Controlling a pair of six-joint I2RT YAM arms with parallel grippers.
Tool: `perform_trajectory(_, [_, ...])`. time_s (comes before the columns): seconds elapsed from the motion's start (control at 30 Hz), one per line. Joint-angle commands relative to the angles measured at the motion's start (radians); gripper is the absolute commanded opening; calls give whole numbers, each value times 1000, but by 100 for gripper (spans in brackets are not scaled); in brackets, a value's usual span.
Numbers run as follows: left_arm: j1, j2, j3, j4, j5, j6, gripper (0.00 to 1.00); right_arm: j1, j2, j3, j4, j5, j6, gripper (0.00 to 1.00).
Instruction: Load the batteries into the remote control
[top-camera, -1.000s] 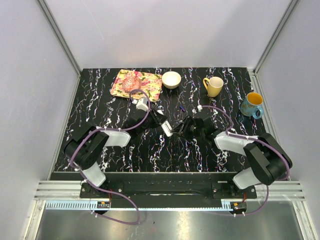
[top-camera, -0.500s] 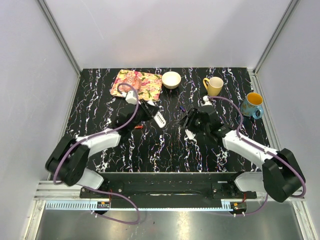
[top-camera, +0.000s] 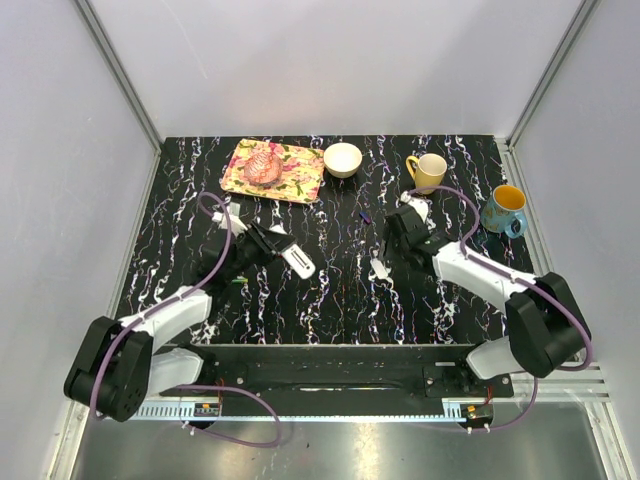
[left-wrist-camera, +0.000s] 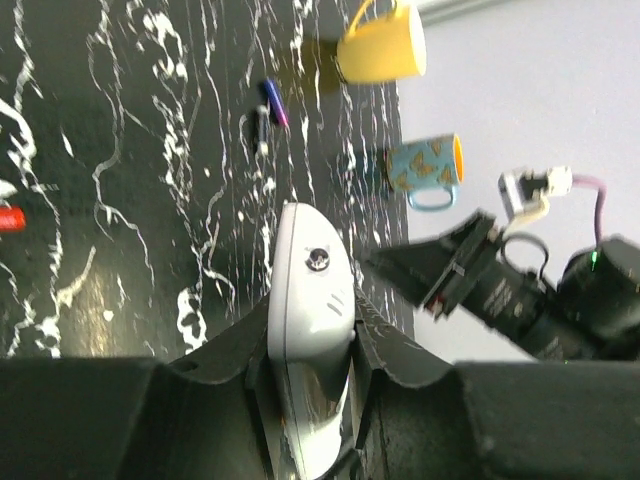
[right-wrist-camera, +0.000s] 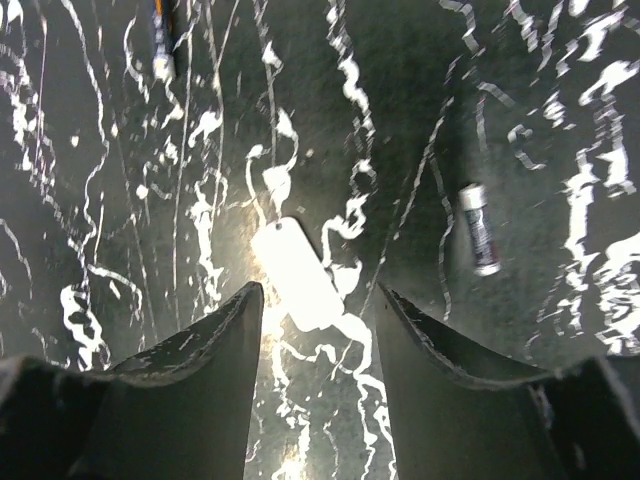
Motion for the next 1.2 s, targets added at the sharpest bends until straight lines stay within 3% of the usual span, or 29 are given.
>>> perform_trajectory(0.0, [1,-97,-14,2,157,15,9,-59,10,106,-93,118,-35,55])
perform_trajectory(0.1, [1,-183,-13,-92,169,87,8,-88,1,135,-125,120,-47,53])
perform_trajectory(0.13, [3,-221,-5,-113,176,101,0,-89,-8,141,-127,115,-52,52])
perform_trajectory(0.3, [1,-312,-31,-155,194,134,0,-70,-129,103,6,-171,-49,50])
perform_trajectory(0.43, [1,-329,-63,-91,246,109,0,-1,-155,124,-67,-80,-73,52])
perform_trajectory(0.6, [1,-326,-164,225,298,-7,0,-6,-99,170,-211,126,-104,53])
perform_trajectory(0.73, [3,-239,-204,410,353,-92,0,-32,-60,176,-240,143,-104,52])
perform_trajectory(0.87, [3,-147,-235,711,421,-222,0,-75,-54,160,-228,151,-89,55])
perform_trajectory(0.9, [3,-133,-237,731,430,-236,0,-98,-42,160,-228,135,-89,49])
perform_trajectory(1.03, [3,-130,-232,698,443,-225,0,-266,9,156,-214,-12,-107,42])
perform_trajectory(1.17, [3,-189,-207,548,443,-156,0,-271,64,199,-207,-20,-133,46])
